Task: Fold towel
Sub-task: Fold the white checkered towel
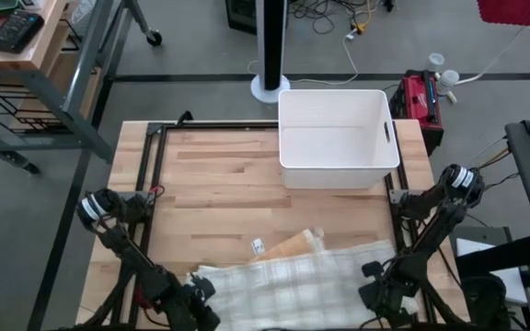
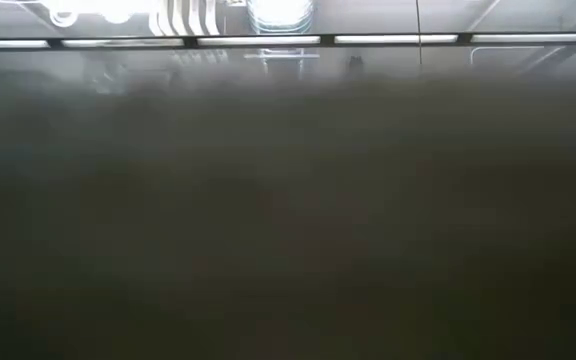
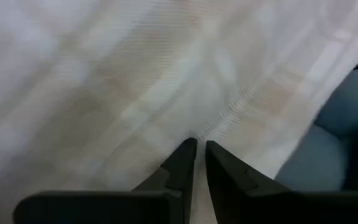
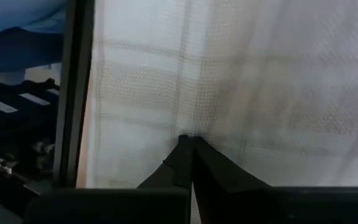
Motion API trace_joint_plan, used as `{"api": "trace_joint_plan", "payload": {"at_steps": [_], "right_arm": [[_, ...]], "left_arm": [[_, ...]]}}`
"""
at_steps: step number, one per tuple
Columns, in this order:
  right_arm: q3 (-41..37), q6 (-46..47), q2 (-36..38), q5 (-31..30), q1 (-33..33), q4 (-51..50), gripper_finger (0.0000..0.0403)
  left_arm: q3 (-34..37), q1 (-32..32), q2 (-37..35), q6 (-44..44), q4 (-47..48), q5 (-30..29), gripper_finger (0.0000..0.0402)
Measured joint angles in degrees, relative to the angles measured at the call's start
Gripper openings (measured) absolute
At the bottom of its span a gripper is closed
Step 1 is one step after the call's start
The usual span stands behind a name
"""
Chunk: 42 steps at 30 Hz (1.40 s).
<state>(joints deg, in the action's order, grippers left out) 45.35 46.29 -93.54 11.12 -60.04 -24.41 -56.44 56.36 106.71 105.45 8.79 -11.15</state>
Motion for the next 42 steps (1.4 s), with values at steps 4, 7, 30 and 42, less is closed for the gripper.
{"api": "trace_joint_plan", "payload": {"at_steps": [4, 7, 30, 42], "right_arm": [[0.41, -0.93, 0.94, -1.55, 0.24, -2.62, 0.0002], [0.1, -0.92, 3.22, -3.16, 0.59, -6.05, 0.0002], [0.01, -3.73, 19.77, -23.68, 1.13, -17.24, 0.0024], [0.12, -6.43, 16.73, -16.43, -3.62, -12.57, 0.0131]], "left_arm": [[0.01, 1.54, -1.17, 3.41, 4.2, -0.73, 0.0036], [0.01, 1.63, -1.53, 3.56, 5.36, -1.24, 0.0036], [-12.0, 1.56, -6.97, 9.29, 44.03, -7.37, 0.0036], [-38.67, -7.28, -0.15, -20.73, 45.91, -25.56, 0.0036]]}}
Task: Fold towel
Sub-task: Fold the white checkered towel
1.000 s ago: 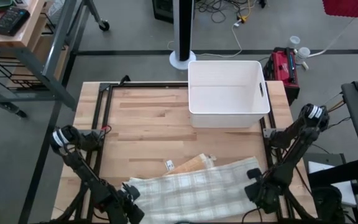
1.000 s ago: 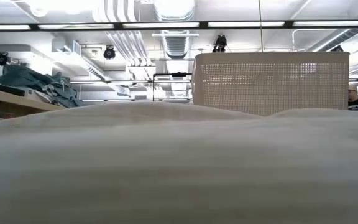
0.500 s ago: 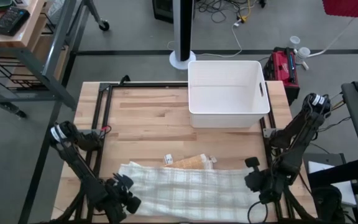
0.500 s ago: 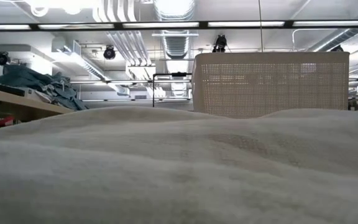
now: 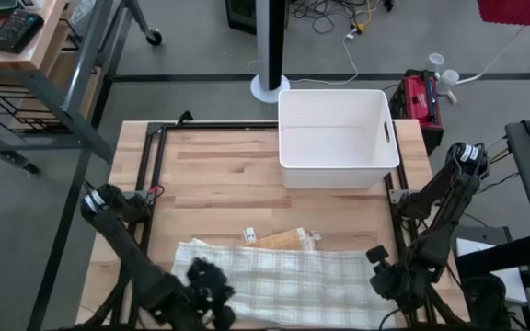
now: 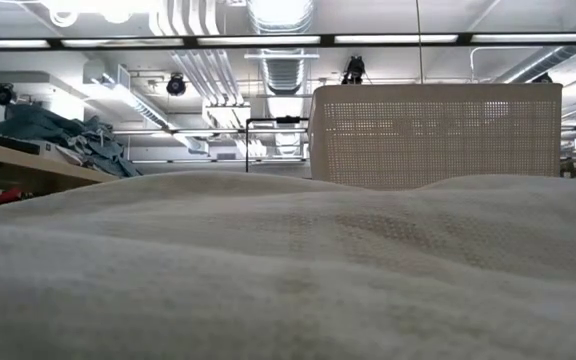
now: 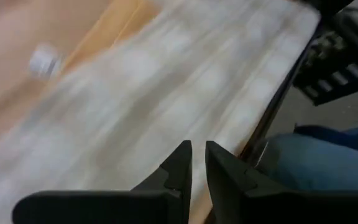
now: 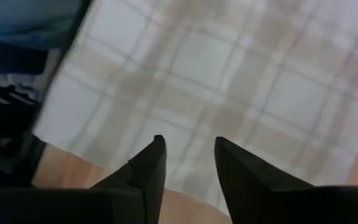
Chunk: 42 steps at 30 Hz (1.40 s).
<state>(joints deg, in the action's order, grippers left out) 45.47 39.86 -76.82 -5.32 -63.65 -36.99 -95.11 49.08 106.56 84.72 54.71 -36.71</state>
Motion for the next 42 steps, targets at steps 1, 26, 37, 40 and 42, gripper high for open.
{"api": "trace_joint_plan", "payload": {"at_steps": [1, 26, 37, 40, 42], "right_arm": [[-0.03, 0.02, -0.13, -0.05, -0.33, -0.33, 0.0136], [6.79, -2.16, 30.93, -21.24, -0.58, -10.86, 0.0142], [3.15, 0.58, 30.13, -22.02, -0.59, -10.89, 0.0155], [1.69, 3.5, 25.97, -17.5, -0.59, -10.67, 0.0148], [1.09, 6.49, 22.39, -14.47, -0.59, -10.96, 0.0143]], "left_arm": [[-2.23, -1.37, 1.2, -3.44, -0.63, -0.14, 0.0036], [-29.81, -22.12, 32.15, -65.74, -42.04, 4.97, 0.0036], [-23.21, -22.97, 32.53, -73.25, -52.25, 20.86, 0.0036], [-19.75, -22.92, 32.63, -71.12, -52.18, 20.95, 0.0036], [-17.16, -22.99, 32.7, -68.44, -52.44, 20.98, 0.0036]]}}
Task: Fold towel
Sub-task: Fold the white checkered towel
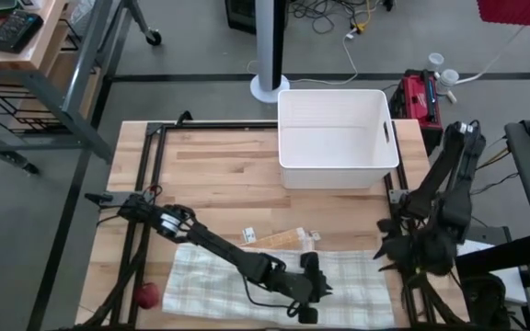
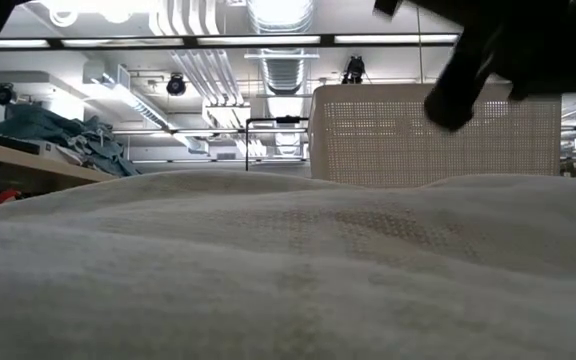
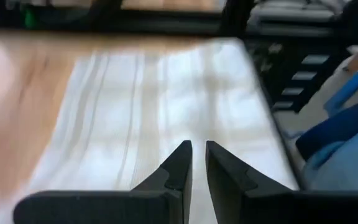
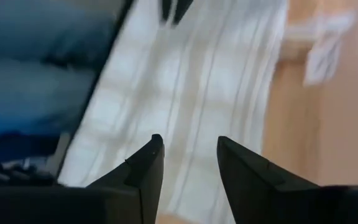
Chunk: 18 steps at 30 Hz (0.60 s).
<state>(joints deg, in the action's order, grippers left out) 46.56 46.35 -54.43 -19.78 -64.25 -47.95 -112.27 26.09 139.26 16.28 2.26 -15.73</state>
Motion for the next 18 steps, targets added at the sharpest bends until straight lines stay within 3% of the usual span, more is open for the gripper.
{"api": "trace_joint_plan", "payload": {"at_steps": [7, 11, 18], "right_arm": [[-0.56, 9.04, -16.55, 12.38, 0.02, 0.56, 0.0121], [-0.56, 9.55, -26.64, 18.42, 0.02, 3.86, 0.0105], [0.64, 7.26, -38.44, 19.95, 1.72, 4.53, 0.0067]], "left_arm": [[4.94, -1.32, 0.0, 8.05, 0.24, -0.02, 0.0036], [5.16, -2.9, 0.0, 11.02, 2.98, -0.1, 0.0036], [5.11, -4.37, 0.0, 13.99, 10.97, -0.2, 0.0036]]}}
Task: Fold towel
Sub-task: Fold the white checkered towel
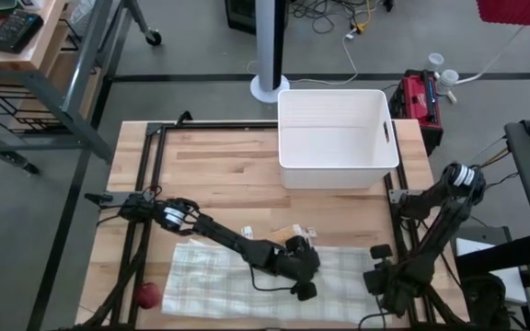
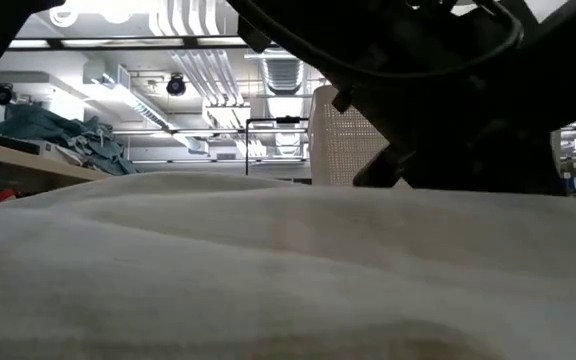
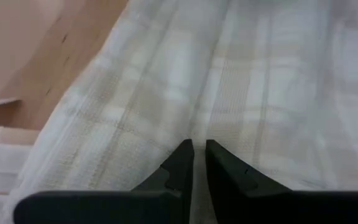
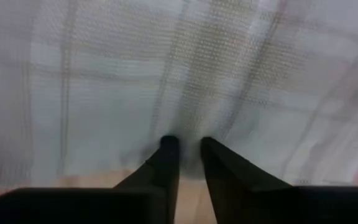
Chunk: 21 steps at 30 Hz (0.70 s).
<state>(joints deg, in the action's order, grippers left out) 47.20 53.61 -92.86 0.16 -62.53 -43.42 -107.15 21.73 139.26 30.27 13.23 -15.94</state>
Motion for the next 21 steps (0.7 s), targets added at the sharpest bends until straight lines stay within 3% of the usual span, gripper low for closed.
{"api": "trace_joint_plan", "payload": {"at_steps": [4, 11, 15, 21], "right_arm": [[0.18, -1.26, -0.68, -2.71, 2.73, 0.02, 0.0043], [1.24, -4.14, 7.7, -20.04, 9.64, -11.15, 0.0019], [1.18, -1.92, 15.79, -20.11, 13.16, -17.18, 0.0021], [0.59, 11.9, 27.59, -13.92, 13.86, -21.91, 0.0053]], "left_arm": [[-0.17, -0.56, -0.37, -0.41, 5.04, -0.16, 0.0036], [-0.22, -4.09, -1.02, -1.64, 12.29, -3.74, 0.0036], [-0.15, -6.26, -1.66, -1.37, 15.39, -4.55, 0.0036], [0.25, -5.97, -3.73, -0.36, 17.42, -4.6, 0.0036]]}}
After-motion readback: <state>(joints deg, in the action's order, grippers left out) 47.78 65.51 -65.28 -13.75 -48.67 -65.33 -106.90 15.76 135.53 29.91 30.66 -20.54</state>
